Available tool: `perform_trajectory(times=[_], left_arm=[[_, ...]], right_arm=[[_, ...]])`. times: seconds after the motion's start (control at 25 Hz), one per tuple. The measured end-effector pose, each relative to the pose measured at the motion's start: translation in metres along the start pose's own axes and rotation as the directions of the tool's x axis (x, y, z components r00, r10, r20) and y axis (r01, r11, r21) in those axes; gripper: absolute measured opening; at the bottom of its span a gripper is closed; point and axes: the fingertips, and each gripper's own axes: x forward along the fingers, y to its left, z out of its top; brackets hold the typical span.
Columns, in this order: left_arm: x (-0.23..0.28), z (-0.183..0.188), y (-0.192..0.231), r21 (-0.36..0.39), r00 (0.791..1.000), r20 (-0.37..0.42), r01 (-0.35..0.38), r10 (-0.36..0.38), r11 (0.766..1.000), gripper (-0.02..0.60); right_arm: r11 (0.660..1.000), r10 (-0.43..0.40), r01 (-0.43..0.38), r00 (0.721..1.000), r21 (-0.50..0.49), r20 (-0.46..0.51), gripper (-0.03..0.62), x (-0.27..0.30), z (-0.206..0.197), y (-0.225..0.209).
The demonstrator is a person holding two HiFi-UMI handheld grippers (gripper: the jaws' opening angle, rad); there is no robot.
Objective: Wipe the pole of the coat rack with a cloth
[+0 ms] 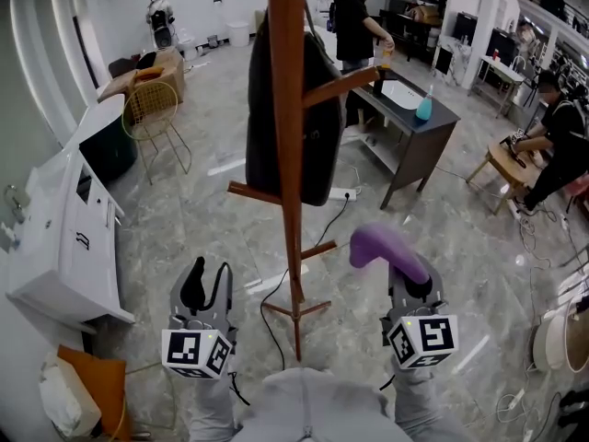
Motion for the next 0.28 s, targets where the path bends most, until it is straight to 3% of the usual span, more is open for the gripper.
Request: perform_trajectory(times=[0.28], left_arm=[[-0.0053,0.0025,-0.0005,0.001,1.0,0.004,-0.003,0.003,1.0,0.204]], right_arm=[[1.0,0.002,-0.002,1.0,0.004,0.004,0.043,-0.0049,0.002,0.0017]])
